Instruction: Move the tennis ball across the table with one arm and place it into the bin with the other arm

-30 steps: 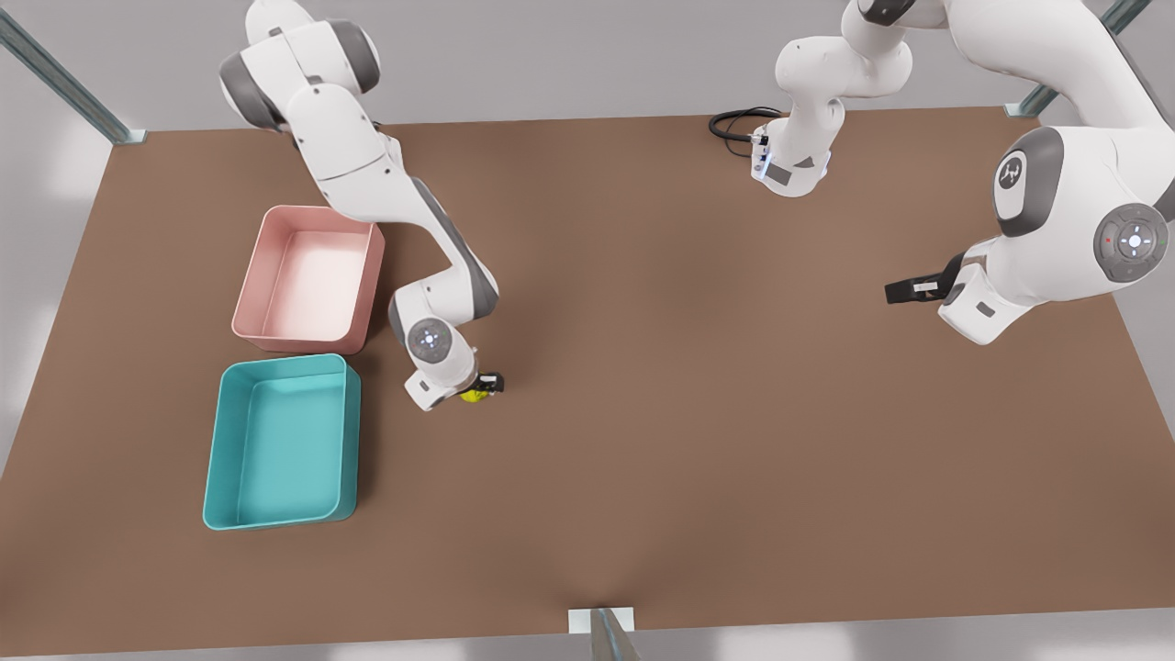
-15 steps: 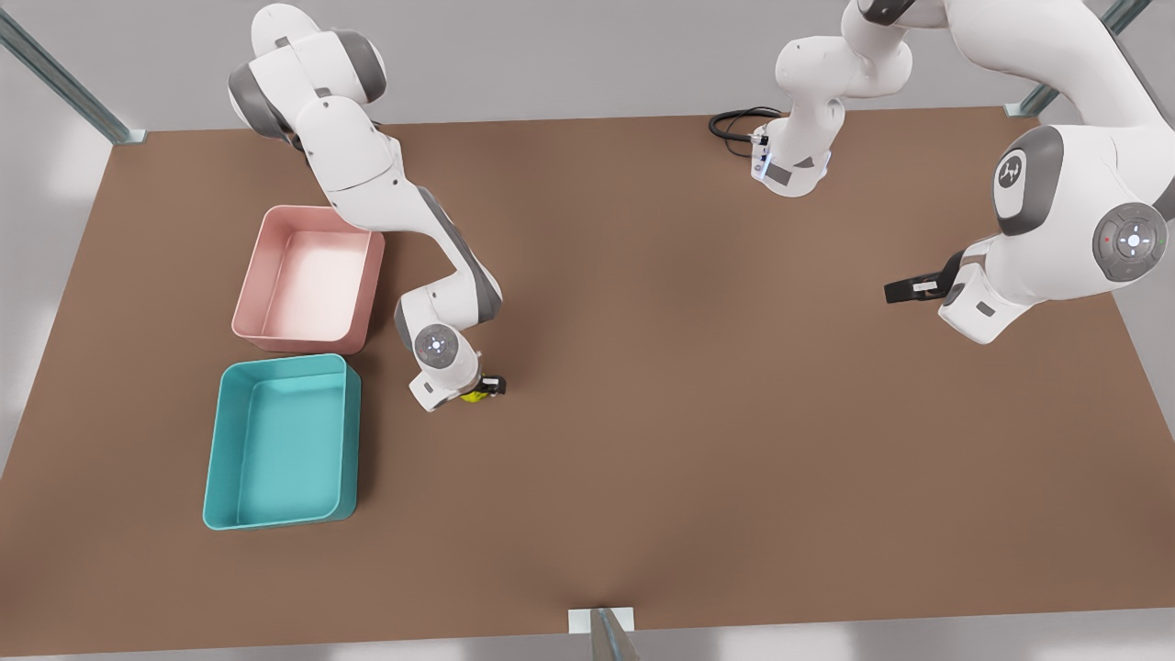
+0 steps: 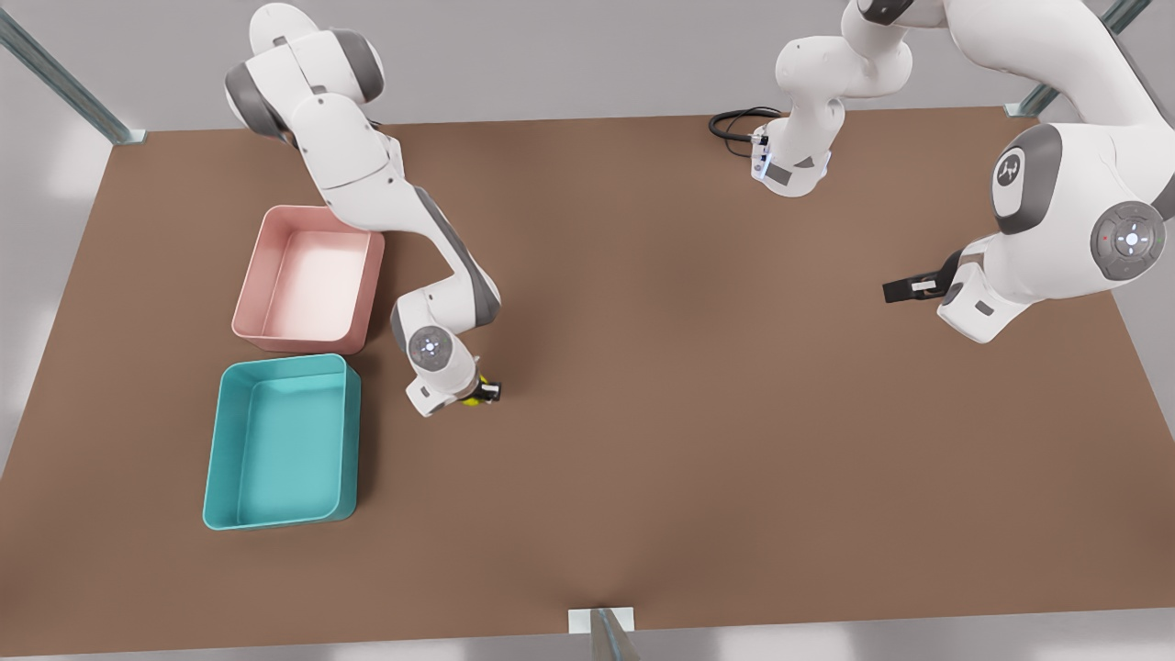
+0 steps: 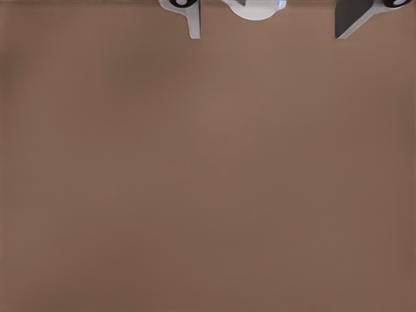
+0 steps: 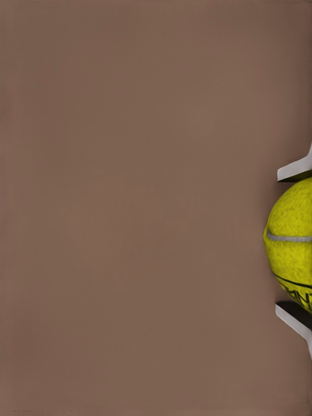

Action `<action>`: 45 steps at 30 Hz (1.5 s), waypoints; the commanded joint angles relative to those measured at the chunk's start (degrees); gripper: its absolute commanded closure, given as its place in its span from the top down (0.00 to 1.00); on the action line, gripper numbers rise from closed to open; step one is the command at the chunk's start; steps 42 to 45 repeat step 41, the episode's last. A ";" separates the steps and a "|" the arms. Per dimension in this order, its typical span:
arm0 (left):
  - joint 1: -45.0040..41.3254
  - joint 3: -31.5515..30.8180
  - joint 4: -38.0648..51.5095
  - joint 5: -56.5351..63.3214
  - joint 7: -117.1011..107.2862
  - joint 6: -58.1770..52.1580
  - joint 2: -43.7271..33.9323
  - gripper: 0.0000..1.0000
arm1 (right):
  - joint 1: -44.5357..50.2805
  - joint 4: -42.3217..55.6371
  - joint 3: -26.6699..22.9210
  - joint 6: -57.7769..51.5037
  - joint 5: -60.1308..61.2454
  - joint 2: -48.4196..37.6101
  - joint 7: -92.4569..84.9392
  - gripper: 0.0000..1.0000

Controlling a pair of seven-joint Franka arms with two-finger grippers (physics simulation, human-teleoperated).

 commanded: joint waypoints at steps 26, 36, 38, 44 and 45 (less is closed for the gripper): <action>-0.09 -0.44 0.11 -0.10 -0.73 -1.08 -0.08 1.00 | -25.71 23.95 -3.82 -29.15 1.19 1.74 -52.42 1.00; -0.17 -0.53 0.11 -0.10 -0.73 -1.96 -0.08 1.00 | -22.81 13.76 -4.08 -50.26 -5.66 -31.48 -30.94 1.00; -0.09 -0.53 0.11 -0.01 -0.65 -1.87 -0.08 1.00 | -24.92 15.07 -4.52 -50.52 -5.22 -31.57 -30.86 1.00; -0.17 -0.53 0.11 -0.01 -0.65 -1.87 -0.08 1.00 | -24.74 15.69 -4.26 -50.52 -5.57 -31.31 -30.68 1.00; -0.17 -0.53 0.11 -0.01 -0.65 -1.87 -0.08 1.00 | -24.74 15.69 -4.26 -50.52 -5.57 -31.31 -30.68 1.00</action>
